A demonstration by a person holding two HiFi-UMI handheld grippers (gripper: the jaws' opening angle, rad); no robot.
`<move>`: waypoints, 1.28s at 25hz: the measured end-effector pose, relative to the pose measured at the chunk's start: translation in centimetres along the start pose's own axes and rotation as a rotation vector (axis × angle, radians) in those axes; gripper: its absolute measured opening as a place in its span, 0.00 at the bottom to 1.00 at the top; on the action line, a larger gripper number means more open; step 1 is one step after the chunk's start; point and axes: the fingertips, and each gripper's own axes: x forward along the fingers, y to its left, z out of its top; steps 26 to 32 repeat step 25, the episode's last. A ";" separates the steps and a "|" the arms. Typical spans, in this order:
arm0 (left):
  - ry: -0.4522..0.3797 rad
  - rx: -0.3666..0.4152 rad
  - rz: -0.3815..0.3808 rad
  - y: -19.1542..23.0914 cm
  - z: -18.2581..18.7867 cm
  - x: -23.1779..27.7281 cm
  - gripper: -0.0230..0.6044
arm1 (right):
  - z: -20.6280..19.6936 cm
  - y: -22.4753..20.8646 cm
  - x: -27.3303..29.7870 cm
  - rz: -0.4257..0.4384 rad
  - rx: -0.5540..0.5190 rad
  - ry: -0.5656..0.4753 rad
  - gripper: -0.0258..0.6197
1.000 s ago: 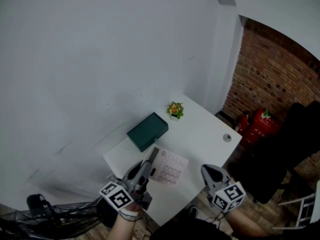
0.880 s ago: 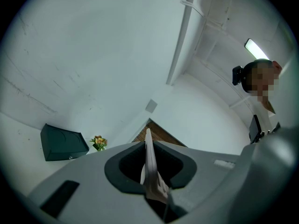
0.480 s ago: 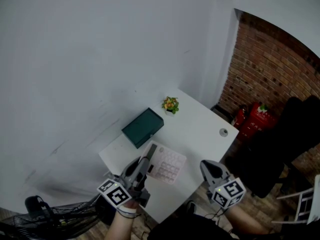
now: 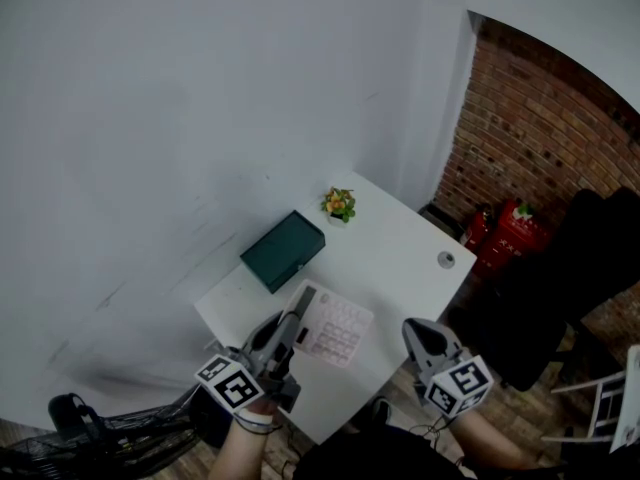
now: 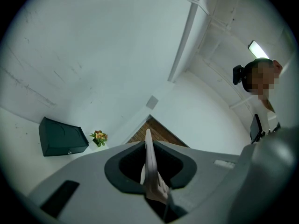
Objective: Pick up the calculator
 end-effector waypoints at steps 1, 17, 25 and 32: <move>0.001 -0.001 0.000 0.1 0.0 0.0 0.11 | 0.0 0.0 0.0 -0.001 -0.003 0.000 0.04; 0.022 0.001 0.009 -0.4 -1.5 1.5 0.11 | -0.2 -1.7 -1.3 -0.002 0.006 -0.002 0.04; 0.021 0.004 0.030 -0.6 -2.8 2.7 0.11 | -0.1 -3.4 -2.3 0.011 0.007 -0.007 0.04; 0.021 0.004 0.030 -0.6 -2.8 2.7 0.11 | -0.1 -3.4 -2.3 0.011 0.007 -0.007 0.04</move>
